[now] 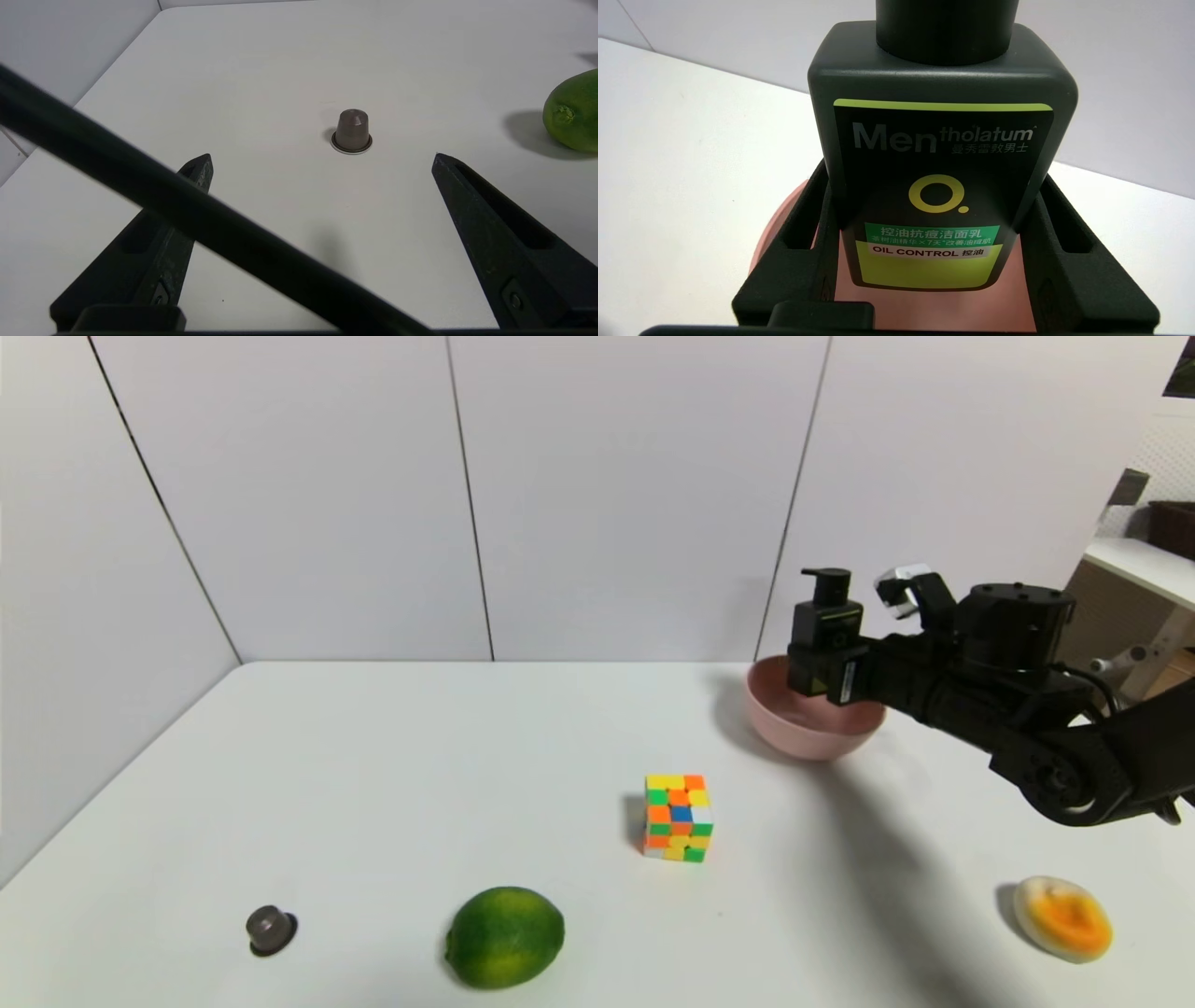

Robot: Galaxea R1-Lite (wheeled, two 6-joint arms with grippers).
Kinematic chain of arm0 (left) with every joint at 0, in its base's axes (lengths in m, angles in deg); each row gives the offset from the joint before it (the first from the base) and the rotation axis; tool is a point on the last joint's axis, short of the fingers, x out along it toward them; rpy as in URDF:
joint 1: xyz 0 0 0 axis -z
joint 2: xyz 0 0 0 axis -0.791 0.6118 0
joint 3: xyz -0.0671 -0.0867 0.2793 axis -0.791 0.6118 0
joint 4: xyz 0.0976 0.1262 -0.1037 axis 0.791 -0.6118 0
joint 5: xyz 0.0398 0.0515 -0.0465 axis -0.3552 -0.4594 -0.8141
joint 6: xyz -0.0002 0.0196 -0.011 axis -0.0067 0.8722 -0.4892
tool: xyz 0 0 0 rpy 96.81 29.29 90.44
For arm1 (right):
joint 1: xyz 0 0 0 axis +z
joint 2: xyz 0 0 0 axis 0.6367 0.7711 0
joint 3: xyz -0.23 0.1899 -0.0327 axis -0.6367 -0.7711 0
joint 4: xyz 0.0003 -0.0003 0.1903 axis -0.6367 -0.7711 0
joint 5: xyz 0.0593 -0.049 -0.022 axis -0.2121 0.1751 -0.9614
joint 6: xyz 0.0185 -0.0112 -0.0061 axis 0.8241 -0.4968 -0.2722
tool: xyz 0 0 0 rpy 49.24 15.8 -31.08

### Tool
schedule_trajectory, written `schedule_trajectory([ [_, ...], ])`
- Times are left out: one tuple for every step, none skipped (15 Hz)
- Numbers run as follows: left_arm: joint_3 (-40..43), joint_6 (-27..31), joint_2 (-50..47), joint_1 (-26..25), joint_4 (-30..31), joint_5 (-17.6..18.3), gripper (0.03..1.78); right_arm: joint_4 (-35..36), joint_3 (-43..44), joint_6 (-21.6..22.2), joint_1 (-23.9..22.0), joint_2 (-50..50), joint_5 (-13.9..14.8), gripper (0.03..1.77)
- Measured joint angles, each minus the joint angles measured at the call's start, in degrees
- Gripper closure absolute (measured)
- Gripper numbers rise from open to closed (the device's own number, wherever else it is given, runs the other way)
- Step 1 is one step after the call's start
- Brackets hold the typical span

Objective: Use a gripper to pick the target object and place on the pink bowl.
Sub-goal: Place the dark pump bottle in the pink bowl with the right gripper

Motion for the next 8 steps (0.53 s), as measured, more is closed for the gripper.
schedule_trajectory([
  [0.0,0.0,0.0,0.0,0.0,0.0,0.12,0.0,-0.2,0.0,0.0,0.2,0.0,0.75],
  [0.0,0.0,0.0,0.0,0.0,0.0,0.12,-0.1,-0.6,0.0,0.0,0.3,-0.1,0.75],
  [0.0,0.0,0.0,0.0,0.0,0.0,0.12,-0.1,-1.1,-0.1,0.0,0.5,0.0,0.75],
  [0.0,0.0,0.0,0.0,0.0,0.0,0.12,-0.1,-1.4,-0.2,0.1,0.6,0.0,0.75],
  [0.0,0.0,0.0,0.0,0.0,0.0,0.12,-0.1,-1.6,-0.2,0.1,0.7,-0.1,0.75],
  [0.0,0.0,0.0,0.0,0.0,0.0,0.12,-0.1,-1.7,-0.2,0.2,0.8,-0.1,0.75],
  [0.0,0.0,0.0,0.0,0.0,0.0,0.12,-0.1,-1.8,-0.2,0.2,0.9,-0.1,0.75],
  [0.0,0.0,0.0,0.0,0.0,0.0,0.12,-0.1,-1.8,-0.2,0.3,1.0,-0.1,0.75],
])
